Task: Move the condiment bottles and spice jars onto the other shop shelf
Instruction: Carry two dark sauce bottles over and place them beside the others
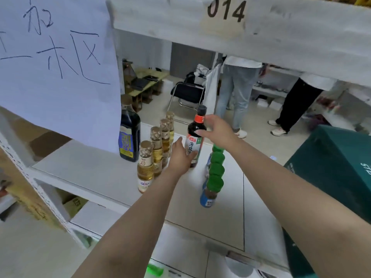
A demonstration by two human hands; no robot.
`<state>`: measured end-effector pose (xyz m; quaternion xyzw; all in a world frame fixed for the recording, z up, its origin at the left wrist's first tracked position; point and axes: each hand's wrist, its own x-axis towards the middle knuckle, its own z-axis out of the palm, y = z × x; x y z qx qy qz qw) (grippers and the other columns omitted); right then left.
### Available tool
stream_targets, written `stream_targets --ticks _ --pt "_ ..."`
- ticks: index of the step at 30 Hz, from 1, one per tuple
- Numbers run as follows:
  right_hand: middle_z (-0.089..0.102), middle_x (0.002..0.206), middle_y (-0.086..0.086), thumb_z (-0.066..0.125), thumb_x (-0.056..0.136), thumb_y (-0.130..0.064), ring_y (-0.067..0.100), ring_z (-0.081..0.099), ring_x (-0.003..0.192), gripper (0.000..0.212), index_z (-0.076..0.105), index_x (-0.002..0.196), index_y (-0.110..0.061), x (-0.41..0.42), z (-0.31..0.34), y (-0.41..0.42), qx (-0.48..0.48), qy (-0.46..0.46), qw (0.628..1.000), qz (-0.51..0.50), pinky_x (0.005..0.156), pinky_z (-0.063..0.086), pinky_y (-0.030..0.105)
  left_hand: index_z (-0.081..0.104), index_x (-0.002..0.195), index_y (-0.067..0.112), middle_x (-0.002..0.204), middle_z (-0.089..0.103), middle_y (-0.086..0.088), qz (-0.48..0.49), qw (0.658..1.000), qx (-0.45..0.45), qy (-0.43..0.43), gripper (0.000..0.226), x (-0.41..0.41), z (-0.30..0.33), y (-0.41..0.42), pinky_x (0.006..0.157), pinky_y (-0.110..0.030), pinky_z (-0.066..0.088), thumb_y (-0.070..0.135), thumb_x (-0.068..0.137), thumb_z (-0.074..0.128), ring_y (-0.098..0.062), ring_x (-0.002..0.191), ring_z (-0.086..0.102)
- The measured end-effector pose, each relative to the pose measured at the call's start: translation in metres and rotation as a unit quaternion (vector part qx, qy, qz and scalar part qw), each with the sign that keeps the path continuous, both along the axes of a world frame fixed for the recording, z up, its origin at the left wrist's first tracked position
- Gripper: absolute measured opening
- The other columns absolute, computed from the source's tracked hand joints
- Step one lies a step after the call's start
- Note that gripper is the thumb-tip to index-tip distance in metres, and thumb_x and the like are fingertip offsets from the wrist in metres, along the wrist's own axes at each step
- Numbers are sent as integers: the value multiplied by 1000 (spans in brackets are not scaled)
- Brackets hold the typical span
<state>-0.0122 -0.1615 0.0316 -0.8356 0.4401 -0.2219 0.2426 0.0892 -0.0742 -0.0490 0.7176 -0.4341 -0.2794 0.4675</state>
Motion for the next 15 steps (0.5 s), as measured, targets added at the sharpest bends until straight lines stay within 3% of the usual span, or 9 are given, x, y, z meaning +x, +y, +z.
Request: stream_targets --ticks 4,6,9,12,15 --pt "62 125 7 74 80 -23 23 57 117 46 54 120 -11 8 -10 -13 38 -55 998 7 101 42 41 25 147 4 144 43 -11 -4 999 -17 43 68 1 -8 -11 103 -29 34 18 91 61 -24 132 42" --pt "64 121 7 74 80 -21 25 59 113 42 56 117 -12 11 -14 -19 41 -63 997 12 100 44 45 36 140 5 131 55 -10 -16 998 -22 56 56 2 -16 -18 86 -17 41 14 91 61 -19 114 54" --pt "66 118 8 74 80 -19 26 60 108 38 57 113 -12 14 -19 -28 40 -66 997 10 99 46 47 40 131 6 107 55 -3 -29 997 -26 65 48 1 -27 -28 51 -1 41 12 89 62 -4 77 52" --pt "66 115 11 73 80 -15 27 62 106 35 56 110 -11 15 -24 -29 72 -112 991 4 98 47 48 35 131 7 104 55 -7 -26 997 -26 66 53 1 -39 -37 46 -2 42 10 87 64 -3 69 51" --pt "66 111 11 72 80 -10 26 61 106 32 57 109 -6 14 -26 -24 81 -148 986 5 98 47 46 35 129 9 106 55 -6 -22 998 -28 55 53 3 -43 -36 47 -1 42 8 85 66 -10 75 53"
